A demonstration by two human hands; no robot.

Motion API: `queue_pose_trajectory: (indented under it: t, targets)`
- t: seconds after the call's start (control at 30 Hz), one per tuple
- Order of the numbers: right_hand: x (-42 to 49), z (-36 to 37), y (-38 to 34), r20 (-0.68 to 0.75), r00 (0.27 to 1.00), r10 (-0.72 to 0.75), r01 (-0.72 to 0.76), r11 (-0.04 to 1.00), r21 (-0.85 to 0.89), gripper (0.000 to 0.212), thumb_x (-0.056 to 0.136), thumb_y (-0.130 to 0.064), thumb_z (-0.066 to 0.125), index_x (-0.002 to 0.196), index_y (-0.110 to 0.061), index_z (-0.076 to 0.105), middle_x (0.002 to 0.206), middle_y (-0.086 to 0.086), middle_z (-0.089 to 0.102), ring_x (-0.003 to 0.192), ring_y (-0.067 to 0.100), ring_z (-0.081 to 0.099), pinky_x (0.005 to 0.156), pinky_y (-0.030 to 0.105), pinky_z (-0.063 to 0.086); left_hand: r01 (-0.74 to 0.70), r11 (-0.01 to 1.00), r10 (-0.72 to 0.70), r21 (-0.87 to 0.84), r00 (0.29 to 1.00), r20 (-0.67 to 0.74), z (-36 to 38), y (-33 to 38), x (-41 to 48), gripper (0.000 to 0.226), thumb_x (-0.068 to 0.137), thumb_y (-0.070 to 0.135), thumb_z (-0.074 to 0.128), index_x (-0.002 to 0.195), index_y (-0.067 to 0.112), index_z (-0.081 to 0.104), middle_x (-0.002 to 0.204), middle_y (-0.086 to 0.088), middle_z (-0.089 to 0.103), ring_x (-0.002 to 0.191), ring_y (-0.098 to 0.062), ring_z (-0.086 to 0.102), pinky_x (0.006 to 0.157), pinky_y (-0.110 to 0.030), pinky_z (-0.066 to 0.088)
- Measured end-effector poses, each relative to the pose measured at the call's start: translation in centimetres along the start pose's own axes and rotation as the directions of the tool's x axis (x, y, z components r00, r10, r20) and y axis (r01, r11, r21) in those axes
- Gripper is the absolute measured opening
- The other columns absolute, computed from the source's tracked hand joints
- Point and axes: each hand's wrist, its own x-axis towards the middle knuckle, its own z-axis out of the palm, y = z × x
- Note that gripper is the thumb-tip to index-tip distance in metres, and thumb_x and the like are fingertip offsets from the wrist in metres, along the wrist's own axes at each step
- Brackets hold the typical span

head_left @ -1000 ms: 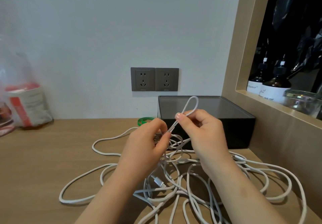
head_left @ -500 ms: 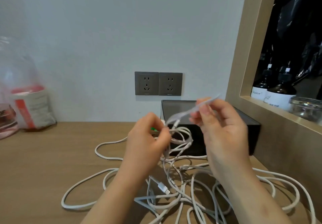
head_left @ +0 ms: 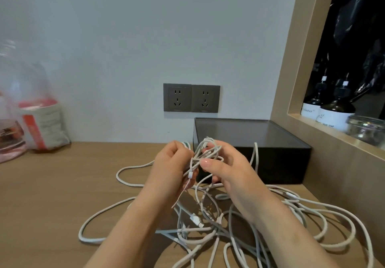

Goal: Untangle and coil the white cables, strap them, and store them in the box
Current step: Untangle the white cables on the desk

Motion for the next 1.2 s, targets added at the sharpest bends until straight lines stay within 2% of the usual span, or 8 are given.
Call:
queue_pose_trajectory:
  t: [0.1,0.2,0.27,0.47,0.57,0.63,1.07,1.2]
  targets:
    - [-0.1,0.1,-0.1,-0.080,0.995,-0.054,0.053,0.998,-0.021,0.032,0.081,-0.017,0.067,0.106,-0.032,0.053,0.091,-0.005,0.060,0.073,0.001,0.059,0.063,0.017,0.046,-0.018,0.989,0.019,0.148,1.000,-0.006,-0.2,-0.7,0.2,0.022,0.087,0.001,0.047,0.069,0.011,0.041,0.058,-0.010,0.040,0.045,-0.016,0.035,0.044,-0.024,0.029]
    - [-0.1,0.2,-0.2,-0.116,0.976,-0.183,0.154,0.963,-0.219,0.012,0.082,-0.044,0.058,0.093,-0.040,0.055,0.082,-0.006,0.052,0.063,0.003,0.049,0.057,0.019,0.042,-0.009,0.990,0.004,0.143,0.999,0.032,0.1,-0.8,0.1,0.013,0.089,0.003,0.046,0.080,0.011,0.043,0.073,-0.011,0.040,0.050,-0.018,0.036,0.041,-0.022,0.029]
    - [0.0,0.1,0.1,-0.118,0.959,-0.258,0.215,0.932,-0.292,0.016,0.080,-0.054,0.057,0.083,-0.039,0.056,0.076,-0.008,0.049,0.059,0.005,0.045,0.056,0.021,0.036,0.007,0.996,-0.013,0.094,0.998,0.069,0.4,-0.7,0.0,0.010,0.090,0.002,0.043,0.088,0.011,0.045,0.076,-0.013,0.040,0.044,-0.017,0.041,0.036,-0.019,0.029]
    - [0.5,-0.2,1.0,-0.242,0.908,-0.341,0.215,0.878,-0.428,0.023,0.088,-0.033,0.055,0.067,-0.023,0.051,0.062,-0.005,0.047,0.056,0.011,0.044,0.054,0.027,0.036,0.061,0.998,-0.065,0.031,0.982,0.177,0.2,-0.4,-0.4,0.022,0.086,0.006,0.051,0.104,-0.007,0.049,0.084,-0.018,0.050,0.049,-0.020,0.054,0.041,-0.024,0.040]
    - [0.5,-0.1,1.1,-0.309,0.869,-0.386,0.202,0.847,-0.492,0.024,0.089,-0.029,0.053,0.067,-0.020,0.051,0.066,-0.002,0.052,0.062,0.010,0.049,0.055,0.022,0.040,-0.013,0.988,-0.029,0.154,0.964,0.263,0.0,-0.2,-0.8,0.036,0.073,0.018,0.070,0.097,-0.002,0.053,0.076,-0.012,0.063,0.064,-0.019,0.063,0.053,-0.026,0.049]
    - [0.5,-0.2,1.1,-0.316,0.866,-0.388,0.196,0.844,-0.499,0.024,0.090,-0.026,0.053,0.067,-0.020,0.050,0.067,-0.001,0.052,0.063,0.010,0.049,0.054,0.017,0.039,-0.056,0.973,-0.004,0.225,0.967,0.255,-0.1,-0.1,-0.9,0.034,0.076,0.010,0.076,0.100,-0.004,0.055,0.081,-0.014,0.067,0.068,-0.018,0.065,0.059,-0.025,0.052]
    - [0.5,0.0,0.9,-0.258,0.922,-0.290,0.128,0.854,-0.504,0.023,0.096,-0.028,0.044,0.074,-0.024,0.047,0.075,-0.003,0.049,0.067,0.006,0.048,0.055,0.007,0.039,-0.104,0.969,0.088,0.223,0.993,0.079,0.5,-0.5,-1.2,0.007,0.083,0.008,0.067,0.090,0.010,0.065,0.087,-0.011,0.070,0.074,-0.019,0.071,0.061,-0.024,0.055]
    - [0.3,-0.8,0.4,-0.179,0.938,-0.298,0.138,0.792,-0.595,0.011,0.090,-0.038,0.050,0.081,-0.041,0.054,0.095,-0.015,0.053,0.100,0.005,0.044,0.076,0.013,0.036,-0.165,0.903,0.134,0.397,0.985,0.106,0.0,-0.7,-0.9,0.017,0.079,0.007,0.071,0.094,0.011,0.064,0.084,-0.006,0.070,0.071,-0.016,0.070,0.062,-0.029,0.058]
